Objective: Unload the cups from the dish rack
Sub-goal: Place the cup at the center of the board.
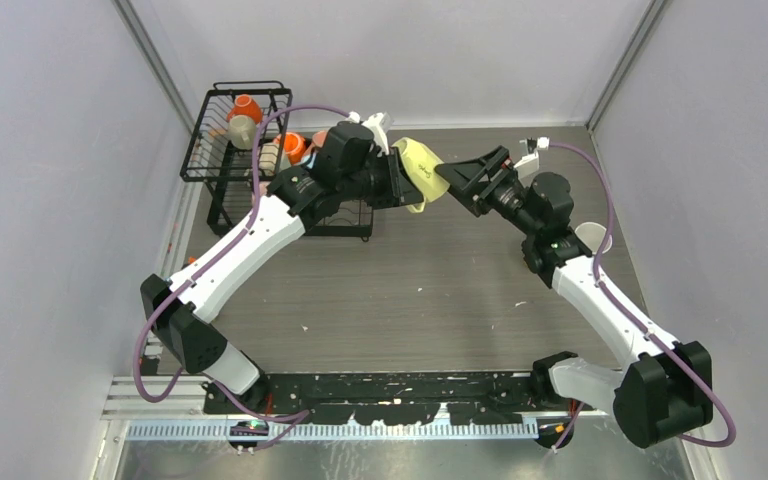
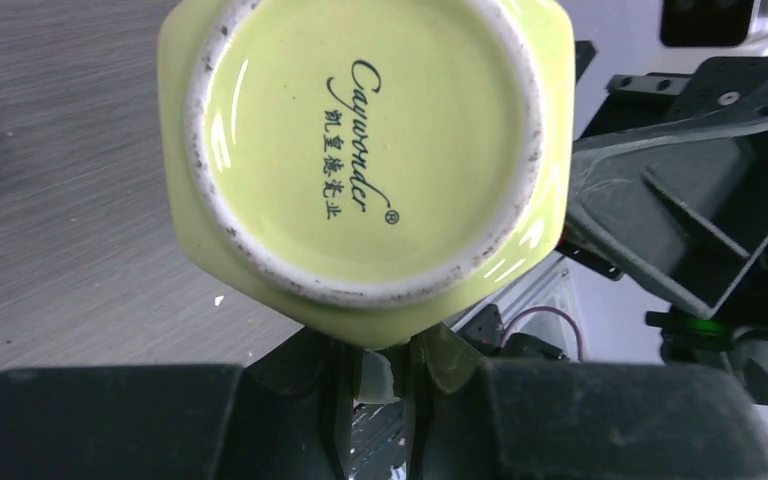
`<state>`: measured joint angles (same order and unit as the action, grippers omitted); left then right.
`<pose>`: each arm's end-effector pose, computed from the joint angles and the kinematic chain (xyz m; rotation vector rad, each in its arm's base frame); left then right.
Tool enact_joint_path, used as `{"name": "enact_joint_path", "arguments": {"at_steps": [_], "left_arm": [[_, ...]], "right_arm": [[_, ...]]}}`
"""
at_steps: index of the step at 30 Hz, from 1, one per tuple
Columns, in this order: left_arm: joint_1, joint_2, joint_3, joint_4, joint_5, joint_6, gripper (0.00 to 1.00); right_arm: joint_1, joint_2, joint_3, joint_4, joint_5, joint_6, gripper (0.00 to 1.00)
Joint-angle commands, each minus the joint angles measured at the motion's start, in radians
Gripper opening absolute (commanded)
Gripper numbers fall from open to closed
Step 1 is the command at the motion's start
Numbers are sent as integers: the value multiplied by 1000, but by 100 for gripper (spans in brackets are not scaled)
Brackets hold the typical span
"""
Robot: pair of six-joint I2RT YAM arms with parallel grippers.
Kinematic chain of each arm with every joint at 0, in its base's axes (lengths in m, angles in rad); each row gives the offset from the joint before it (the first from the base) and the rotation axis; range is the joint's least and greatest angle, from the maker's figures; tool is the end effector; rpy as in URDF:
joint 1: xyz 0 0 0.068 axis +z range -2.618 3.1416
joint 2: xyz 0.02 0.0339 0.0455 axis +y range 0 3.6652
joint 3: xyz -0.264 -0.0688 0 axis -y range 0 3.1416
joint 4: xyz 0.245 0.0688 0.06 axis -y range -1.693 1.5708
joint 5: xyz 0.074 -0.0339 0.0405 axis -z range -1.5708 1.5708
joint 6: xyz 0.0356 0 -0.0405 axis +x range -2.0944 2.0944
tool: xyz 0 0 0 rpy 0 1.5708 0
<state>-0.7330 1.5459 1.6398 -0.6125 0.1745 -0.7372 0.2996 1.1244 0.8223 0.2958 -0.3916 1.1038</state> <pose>0.2533 -0.2364 0.4061 0.1102 2.2639 -1.0285 0.2489 0.0911 0.3353 0.3630 1.7244 1.3709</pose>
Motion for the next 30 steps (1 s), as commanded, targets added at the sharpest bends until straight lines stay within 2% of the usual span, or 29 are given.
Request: {"name": "enact_joint_path", "arguments": {"at_steps": [1, 6, 14, 18, 22, 25, 29, 30], "left_arm": [[-2, -54, 61, 195, 70, -74, 0], [-2, -52, 36, 250, 122, -139, 0], [-2, -55, -11, 341, 191, -252, 0], [-2, -64, -29, 366, 206, -279, 0], [-2, -65, -32, 378, 223, -297, 0], [-2, -64, -33, 388, 233, -311, 0], [-2, -66, -41, 388, 238, -320, 0], [-2, -67, -42, 388, 242, -324, 0]], "right_arm": [[13, -15, -33, 198, -19, 63, 92], [27, -28, -58, 291, -13, 70, 88], [35, -27, -84, 466, 6, 110, 76], [38, -36, -86, 503, 23, 118, 63], [37, -37, -81, 518, 22, 125, 45], [38, -35, -79, 522, 21, 129, 30], [37, -41, -77, 516, 26, 133, 2], [38, -44, -76, 514, 27, 130, 1]]}}
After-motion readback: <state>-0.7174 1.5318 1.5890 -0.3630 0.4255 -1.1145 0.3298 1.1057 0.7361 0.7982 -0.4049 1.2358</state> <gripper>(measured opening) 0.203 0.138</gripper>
